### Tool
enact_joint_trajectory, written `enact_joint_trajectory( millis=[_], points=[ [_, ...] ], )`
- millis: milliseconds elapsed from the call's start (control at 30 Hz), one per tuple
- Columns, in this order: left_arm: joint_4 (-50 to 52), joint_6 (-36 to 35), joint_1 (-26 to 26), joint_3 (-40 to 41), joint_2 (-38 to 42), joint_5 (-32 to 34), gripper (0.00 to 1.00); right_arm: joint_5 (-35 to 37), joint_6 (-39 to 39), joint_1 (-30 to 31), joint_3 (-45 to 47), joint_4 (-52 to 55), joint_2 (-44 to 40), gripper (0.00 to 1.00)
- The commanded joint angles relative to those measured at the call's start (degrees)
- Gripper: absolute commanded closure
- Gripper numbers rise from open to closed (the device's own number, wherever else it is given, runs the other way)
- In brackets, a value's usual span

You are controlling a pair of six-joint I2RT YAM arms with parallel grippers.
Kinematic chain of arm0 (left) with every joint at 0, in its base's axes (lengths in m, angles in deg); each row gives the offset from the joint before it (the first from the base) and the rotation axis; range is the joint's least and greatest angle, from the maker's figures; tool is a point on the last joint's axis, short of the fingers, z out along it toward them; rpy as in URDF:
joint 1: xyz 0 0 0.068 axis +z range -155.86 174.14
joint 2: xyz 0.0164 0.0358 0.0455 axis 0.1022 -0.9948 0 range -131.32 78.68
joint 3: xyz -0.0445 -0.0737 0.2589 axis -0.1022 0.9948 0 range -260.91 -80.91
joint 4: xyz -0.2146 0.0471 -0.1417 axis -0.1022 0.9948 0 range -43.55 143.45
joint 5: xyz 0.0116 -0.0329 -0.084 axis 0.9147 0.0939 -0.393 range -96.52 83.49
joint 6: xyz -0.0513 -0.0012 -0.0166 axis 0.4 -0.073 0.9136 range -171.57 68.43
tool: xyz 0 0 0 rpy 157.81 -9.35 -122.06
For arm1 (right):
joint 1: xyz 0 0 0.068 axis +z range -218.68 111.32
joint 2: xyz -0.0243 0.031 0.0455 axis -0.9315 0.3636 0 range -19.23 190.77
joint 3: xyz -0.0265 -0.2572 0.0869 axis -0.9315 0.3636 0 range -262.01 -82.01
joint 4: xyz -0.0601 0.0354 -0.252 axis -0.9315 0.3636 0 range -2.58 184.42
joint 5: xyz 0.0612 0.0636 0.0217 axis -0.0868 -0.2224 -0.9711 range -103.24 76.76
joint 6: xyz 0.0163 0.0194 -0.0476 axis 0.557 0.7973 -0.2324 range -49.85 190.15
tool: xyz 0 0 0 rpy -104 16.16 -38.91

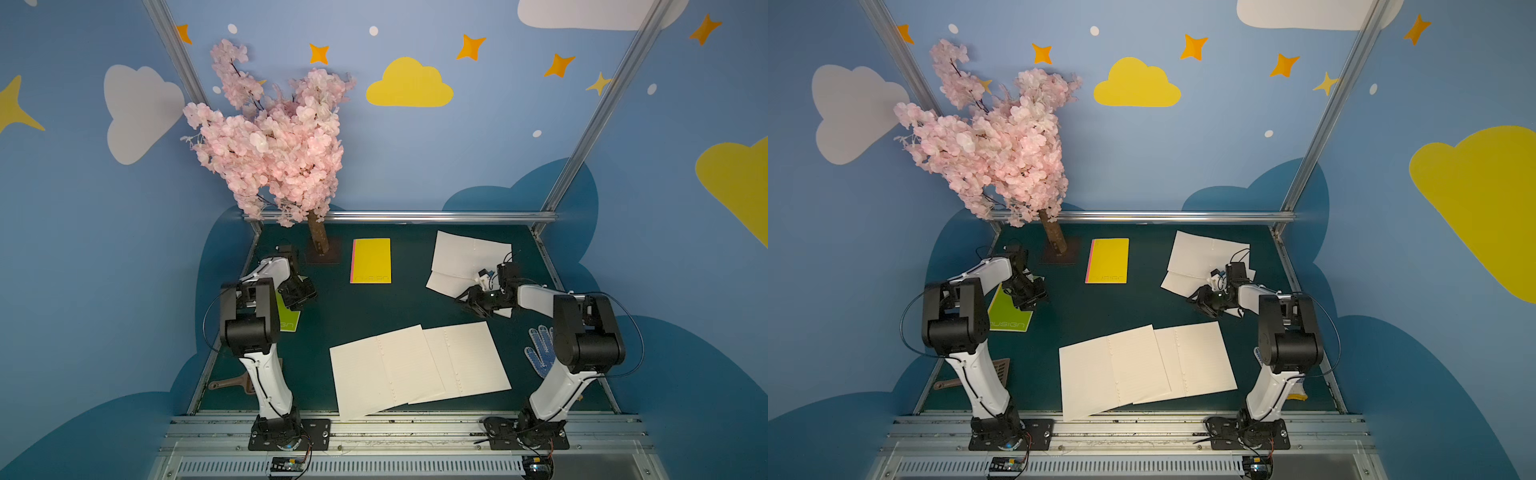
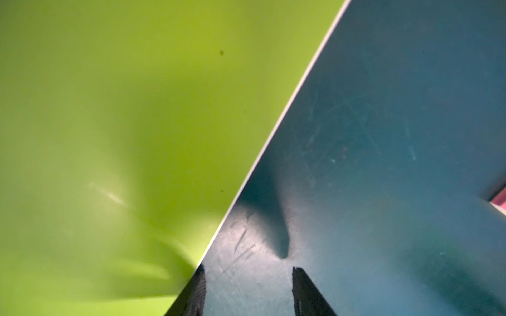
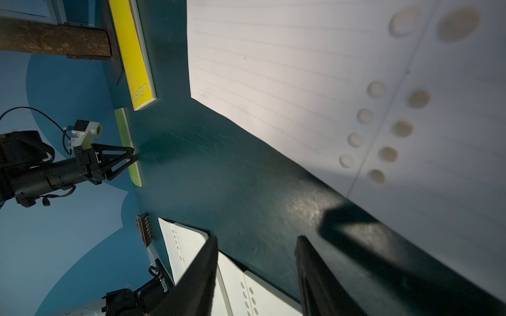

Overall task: Close the notebook
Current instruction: Move the notebook to the center of the board.

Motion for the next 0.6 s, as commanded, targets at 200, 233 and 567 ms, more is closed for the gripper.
enact_joint_trajectory(
  millis=[200,233,567],
  points=[
    [-3.4,-0.63,0.08,1.16,2.0,-0.63,0.46,0.37,-0.53,-0.15,-0.65,1.55,-2.21,0.52],
    [-3.48,-0.43,-0.24,1.31,2.92,-0.83,0.46,0.33,-0.55,-0.16,-0.7,1.64,-2.31,0.52],
    [-3.57,1.41,-5.84,4.83,10.74,-1.03,0.46,0.26,-0.99,0.71,-0.85,2.42,-4.12,0.51]
  ],
)
